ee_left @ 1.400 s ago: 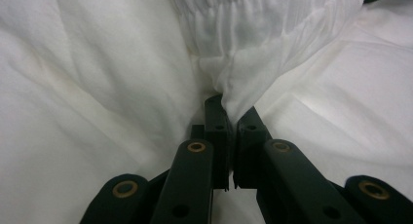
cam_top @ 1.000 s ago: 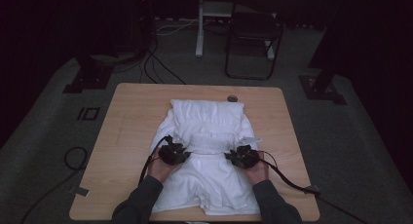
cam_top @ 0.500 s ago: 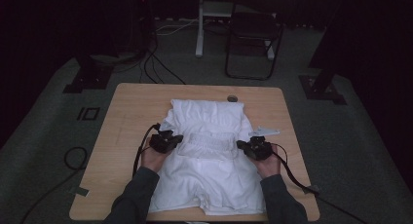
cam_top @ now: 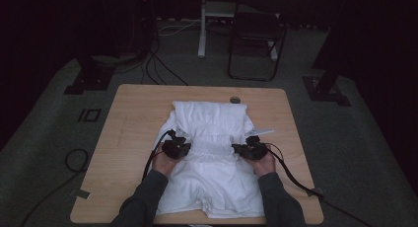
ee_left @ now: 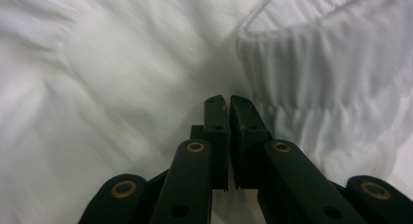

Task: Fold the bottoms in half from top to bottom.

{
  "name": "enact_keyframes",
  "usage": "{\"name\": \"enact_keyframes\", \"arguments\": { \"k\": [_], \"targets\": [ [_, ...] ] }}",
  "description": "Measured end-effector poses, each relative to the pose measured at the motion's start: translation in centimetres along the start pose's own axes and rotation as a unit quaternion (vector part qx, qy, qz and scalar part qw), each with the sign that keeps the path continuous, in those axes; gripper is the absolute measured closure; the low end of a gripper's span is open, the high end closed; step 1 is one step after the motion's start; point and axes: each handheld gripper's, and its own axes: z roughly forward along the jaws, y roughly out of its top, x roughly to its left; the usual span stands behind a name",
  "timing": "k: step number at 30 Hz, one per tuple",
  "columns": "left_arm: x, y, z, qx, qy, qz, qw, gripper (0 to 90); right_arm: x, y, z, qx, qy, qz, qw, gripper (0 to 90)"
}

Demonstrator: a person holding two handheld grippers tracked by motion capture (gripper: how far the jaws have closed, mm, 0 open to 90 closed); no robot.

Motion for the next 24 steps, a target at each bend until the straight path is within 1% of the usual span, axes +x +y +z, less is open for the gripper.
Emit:
{"name": "enact_keyframes", "arguments": {
  "k": [1, 2, 3, 5, 6, 7, 8, 9, 10, 11, 12, 13, 14, 15, 16, 17, 18, 19, 20, 21, 22, 23, 24],
  "targets": [
    [0.0, 0.0, 0.0, 0.000, 0.000, 0.000, 1.0000, 85.0, 0.0, 0.0, 0.0, 0.000, 0.000, 0.000, 1.0000, 78.9],
    [-0.6, -0.8, -0.4, 0.004, -0.008, 0.005, 0.9999, 85.0, 0.2, -0.2, -0.3, -0.004, 0.006, -0.008, 0.9999, 77.3],
    [-0.8, -1.2, -0.5, 0.004, -0.013, 0.006, 0.9999, 84.8, 0.6, -0.6, -1.0, -0.015, 0.024, -0.017, 0.9995, 74.2],
    [-1.1, -1.8, -1.0, 0.001, -0.018, 0.017, 0.9997, 83.3, 0.8, -0.9, -1.6, -0.023, 0.029, -0.029, 0.9989, 72.2],
    [-1.2, -1.9, -1.2, -0.002, -0.018, 0.017, 0.9997, 82.3, 0.8, -1.0, -2.0, -0.026, 0.025, -0.032, 0.9988, 72.2],
    [-1.0, -1.9, -1.6, -0.008, -0.018, 0.013, 0.9997, 81.4, 0.7, -1.0, -2.2, -0.027, 0.013, -0.033, 0.9990, 72.3],
    [-0.8, -1.8, -1.8, -0.012, -0.017, 0.009, 0.9998, 81.0, 0.4, -0.9, -2.3, -0.023, -0.009, -0.027, 0.9993, 72.8],
    [-0.7, -1.6, -1.9, -0.019, -0.013, 0.001, 0.9997, 80.9, 0.1, -0.7, -2.3, -0.024, -0.018, -0.018, 0.9994, 73.5],
    [-0.5, -1.3, -2.0, -0.023, -0.008, 0.000, 0.9997, 80.7, -0.3, -0.6, -2.2, -0.027, -0.024, -0.007, 0.9993, 73.8],
    [-0.4, -1.0, -2.0, -0.028, -0.007, -0.002, 0.9996, 80.5, -0.5, -0.4, -2.1, -0.029, -0.034, 0.004, 0.9990, 73.8],
    [-0.4, -0.8, -2.0, -0.030, -0.007, -0.001, 0.9995, 80.2, -0.8, -0.2, -1.8, -0.032, -0.049, 0.015, 0.9982, 74.0],
    [-0.4, -0.8, -2.0, -0.030, -0.007, -0.001, 0.9995, 79.7, -0.8, -0.2, -1.8, -0.032, -0.049, 0.015, 0.9982, 74.0],
    [-0.7, -0.3, -1.7, -0.033, -0.011, 0.004, 0.9994, 79.7, -0.9, 0.0, -1.7, -0.033, -0.055, 0.023, 0.9977, 74.6],
    [-0.8, -0.2, -1.6, -0.034, -0.012, 0.008, 0.9993, 79.1, -1.2, 0.5, -1.0, -0.035, -0.056, 0.033, 0.9973, 74.5],
    [-1.1, -0.1, -1.3, -0.032, -0.016, 0.012, 0.9993, 78.7, -1.3, 0.7, -0.8, -0.033, -0.057, 0.033, 0.9973, 74.6],
    [-1.3, -0.2, -1.2, -0.029, -0.020, 0.015, 0.9993, 78.7, -1.3, 1.0, -0.3, -0.031, -0.051, 0.034, 0.9976, 74.5],
    [-1.5, -0.3, -1.1, -0.025, -0.024, 0.020, 0.9992, 78.7, -1.1, 1.1, -0.1, -0.032, -0.035, 0.032, 0.9984, 74.9],
    [-1.5, -0.3, -1.1, -0.025, -0.024, 0.020, 0.9992, 78.6, -1.1, 1.1, -0.1, -0.032, -0.035, 0.032, 0.9984, 74.9],
    [-1.8, -0.7, -1.1, -0.021, -0.029, 0.022, 0.9991, 78.6, -0.7, 1.2, 0.0, -0.033, -0.020, 0.026, 0.9989, 75.7],
    [-1.9, -0.9, -1.2, -0.019, -0.032, 0.023, 0.9990, 78.1, 0.4, 1.2, -0.1, -0.029, -0.003, -0.002, 0.9996, 75.9],
    [-2.0, -1.1, -1.3, -0.018, -0.033, 0.025, 0.9990, 78.1, 0.9, 1.1, -0.3, -0.028, 0.006, -0.012, 0.9995, 76.2],
    [-2.0, -1.3, -1.6, -0.020, -0.036, 0.026, 0.9988, 77.7, 1.3, 1.0, -0.5, -0.024, 0.013, -0.017, 0.9995, 76.3],
    [-1.9, -1.5, -1.9, -0.026, -0.042, 0.023, 0.9985, 77.3, 1.6, 0.8, -0.9, -0.021, 0.015, -0.030, 0.9992, 76.2]
  ]
}}
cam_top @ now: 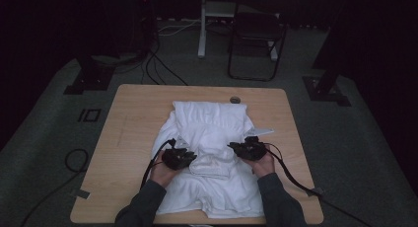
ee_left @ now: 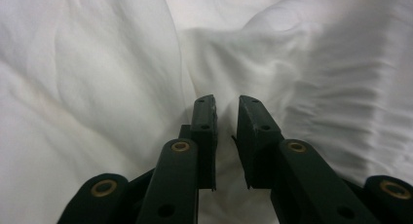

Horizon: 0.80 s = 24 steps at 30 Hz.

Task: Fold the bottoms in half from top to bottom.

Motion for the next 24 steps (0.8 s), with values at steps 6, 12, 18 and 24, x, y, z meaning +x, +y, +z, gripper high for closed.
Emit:
{"name": "enact_keyframes", "arguments": {
  "k": [6, 12, 18, 24],
  "targets": [
    [0.5, 0.6, -0.9, -0.019, 0.007, -0.008, 0.9998, 75.5, 0.6, 0.7, -1.4, -0.025, 0.000, -0.008, 0.9996, 75.8],
    [-1.0, -0.1, -0.2, -0.001, -0.007, 0.016, 0.9998, 74.6, 2.9, -1.6, 0.5, 0.035, 0.026, -0.038, 0.9983, 76.8],
    [-1.2, -0.5, -0.5, 0.000, -0.013, 0.021, 0.9997, 72.4, 4.0, -3.3, 1.0, 0.073, 0.029, -0.066, 0.9947, 77.6],
    [1.1, 2.4, -0.3, -0.028, 0.033, 0.006, 0.9991, 68.2, 1.5, -0.4, 0.1, 0.015, -0.031, -0.048, 0.9983, 63.3]
  ]
}}
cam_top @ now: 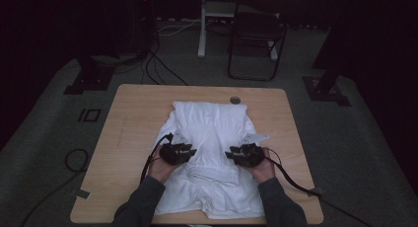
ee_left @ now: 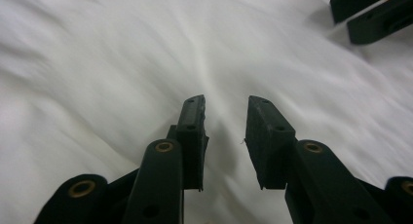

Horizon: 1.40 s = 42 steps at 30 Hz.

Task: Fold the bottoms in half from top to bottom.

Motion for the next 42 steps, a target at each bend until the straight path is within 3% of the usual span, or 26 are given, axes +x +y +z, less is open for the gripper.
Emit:
{"name": "enact_keyframes", "arguments": {
  "k": [4, 7, 10, 13, 15, 18, 25, 26, 28, 31, 34, 37, 38, 42],
  "targets": [
    [2.1, 1.3, 2.3, 0.007, 0.023, -0.021, 0.9995, 66.3, -3.0, 2.0, 1.5, -0.017, -0.041, 0.021, 0.9988, 57.2],
    [3.2, 1.0, 4.1, 0.030, 0.029, -0.035, 0.9985, 65.1, -4.5, 2.4, 3.4, -0.001, -0.061, 0.025, 0.9978, 56.7],
    [3.5, -0.2, 5.1, 0.048, 0.024, -0.036, 0.9979, 63.1, -5.3, 1.7, 5.2, 0.031, -0.079, 0.032, 0.9959, 55.3],
    [3.6, -0.8, 5.0, 0.034, 0.020, -0.042, 0.9984, 63.5, -5.1, 1.1, 5.5, 0.034, -0.082, 0.041, 0.9952, 55.1],
    [3.1, -1.5, 4.2, 0.035, 0.021, -0.034, 0.9986, 64.3, -4.5, 0.4, 5.2, 0.030, -0.092, 0.049, 0.9941, 55.1],
    [2.2, -2.3, 3.3, 0.040, 0.018, -0.028, 0.9987, 64.4, -3.4, -0.4, 4.8, 0.026, -0.099, 0.038, 0.9940, 55.1],
    [0.2, -4.3, 1.1, 0.044, 0.001, -0.030, 0.9986, 63.5, -0.9, -2.4, 3.4, 0.013, -0.087, 0.022, 0.9959, 54.9],
    [-0.3, -4.4, 0.1, 0.058, -0.015, -0.021, 0.9980, 63.5, -0.5, -2.7, 3.1, 0.011, -0.083, 0.021, 0.9963, 55.0],
    [0.0, -3.8, -0.8, 0.051, -0.005, -0.004, 0.9987, 56.4, 0.6, -3.6, 2.5, 0.006, -0.079, 0.010, 0.9968, 54.9],
    [1.9, -1.8, -2.1, 0.013, 0.031, -0.014, 0.9993, 51.1, 0.6, -3.7, 2.4, 0.005, -0.077, 0.009, 0.9970, 55.0],
    [5.0, 0.5, -2.5, -0.019, 0.061, -0.047, 0.9969, 44.4, 0.4, -3.7, 2.4, 0.000, -0.069, 0.013, 0.9975, 55.0],
    [7.8, 2.2, -1.5, -0.022, 0.081, -0.075, 0.9936, 37.9, 0.4, -3.8, 2.4, -0.001, -0.070, 0.011, 0.9975, 55.0],
    [8.4, 2.5, -1.2, -0.019, 0.085, -0.078, 0.9931, 36.1, 0.3, -3.8, 2.4, -0.002, -0.069, 0.011, 0.9976, 55.0],
    [10.9, 3.1, 1.4, 0.001, 0.102, -0.123, 0.9872, 29.9, 0.3, -3.8, 2.4, -0.003, -0.066, 0.016, 0.9977, 55.0]
  ]
}}
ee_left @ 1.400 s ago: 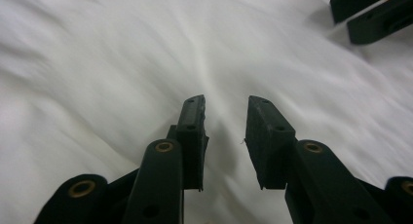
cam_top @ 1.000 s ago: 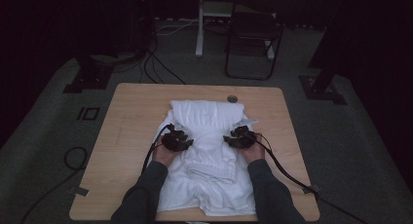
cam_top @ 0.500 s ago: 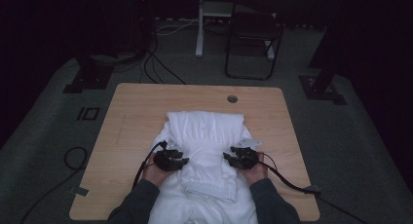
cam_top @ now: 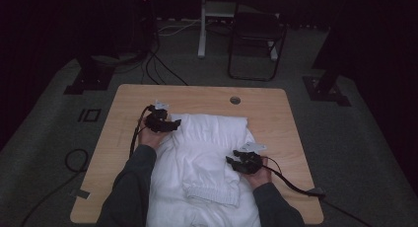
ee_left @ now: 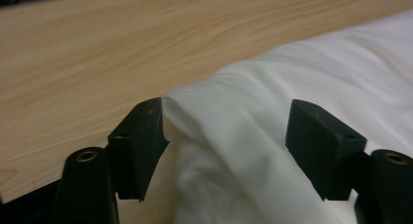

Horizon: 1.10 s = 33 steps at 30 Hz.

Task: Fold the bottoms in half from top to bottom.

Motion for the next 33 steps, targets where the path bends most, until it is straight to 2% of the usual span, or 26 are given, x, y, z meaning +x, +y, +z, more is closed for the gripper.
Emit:
{"name": "enact_keyframes", "arguments": {
  "k": [1, 2, 4, 6, 8, 11, 12, 14, 16, 19, 21, 24, 27, 29, 30, 31, 32, 33],
  "targets": [
    [0.0, 0.0, 0.0, 0.000, 0.000, 0.000, 1.0000, 29.0, 0.0, 0.0, 0.0, 0.000, 0.000, 0.000, 1.0000, 55.0],
    [0.3, 0.0, 1.2, 0.011, 0.004, -0.009, 0.9999, 29.0, 0.0, 0.0, 0.0, 0.000, 0.000, 0.000, 1.0000, 55.0],
    [0.4, -0.1, 2.2, 0.020, 0.014, -0.009, 0.9997, 28.8, 0.0, 0.0, 0.0, 0.000, 0.000, 0.000, 1.0000, 55.0],
    [0.8, -0.6, 3.5, 0.038, 0.026, -0.020, 0.9987, 28.1, 0.0, 0.0, 0.0, 0.000, 0.000, 0.000, 1.0000, 55.0],
    [1.2, -1.1, 4.3, 0.057, 0.027, -0.031, 0.9975, 27.3, 0.0, 0.0, 0.0, -0.001, 0.001, 0.000, 1.0000, 55.0],
    [1.5, -1.5, 4.6, 0.065, 0.014, -0.038, 0.9971, 29.0, -0.1, 0.0, 0.0, -0.001, 0.002, 0.001, 1.0000, 55.0],
    [1.5, -1.5, 4.6, 0.068, 0.004, -0.036, 0.9970, 36.1, -0.1, 0.0, 0.0, -0.001, 0.002, 0.001, 1.0000, 55.0],
    [1.3, -1.5, 4.5, 0.069, -0.022, -0.029, 0.9970, 58.7, -0.1, 0.0, 0.0, 0.000, 0.002, 0.001, 1.0000, 54.9],
    [1.1, -1.4, 4.5, 0.070, -0.022, -0.021, 0.9971, 71.1, -0.2, 0.1, 0.0, 0.003, 0.006, 0.003, 1.0000, 54.9],
    [1.1, -1.4, 4.4, 0.072, -0.022, -0.014, 0.9971, 75.3, -0.8, 0.7, -0.3, 0.020, 0.025, 0.018, 0.9993, 56.8],
    [1.1, -1.4, 4.4, 0.072, -0.022, -0.016, 0.9971, 75.5, -1.4, 1.4, -0.7, 0.019, 0.028, 0.023, 0.9992, 57.5],
    [1.1, -1.4, 4.5, 0.071, -0.020, -0.016, 0.9972, 74.9, -3.2, 3.2, -1.5, 0.005, -0.007, 0.030, 0.9995, 54.3],
    [1.1, -1.4, 4.5, 0.071, -0.018, -0.022, 0.9971, 72.5, -5.5, 5.0, -1.4, -0.009, -0.033, 0.062, 0.9975, 48.2],
    [1.3, -1.3, 4.6, 0.074, -0.016, -0.040, 0.9963, 65.5, -7.7, 6.3, -0.5, -0.018, -0.029, 0.095, 0.9949, 41.5],
    [1.4, -1.2, 4.5, 0.070, -0.012, -0.047, 0.9964, 59.1, -8.6, 6.7, 0.0, -0.019, -0.021, 0.111, 0.9935, 38.6],
    [1.4, -1.2, 4.5, 0.070, -0.012, -0.047, 0.9964, 51.0, -8.6, 6.7, 0.0, -0.019, -0.021, 0.111, 0.9935, 38.6],
    [1.7, -1.1, 4.4, 0.062, 0.004, -0.053, 0.9967, 51.0, -9.5, 7.1, 0.6, -0.022, -0.012, 0.127, 0.9916, 37.2],
    [2.0, -1.1, 4.5, 0.058, 0.009, -0.062, 0.9963, 37.1, -11.1, 7.7, 1.9, -0.024, -0.023, 0.155, 0.9874, 34.5]
  ]
}}
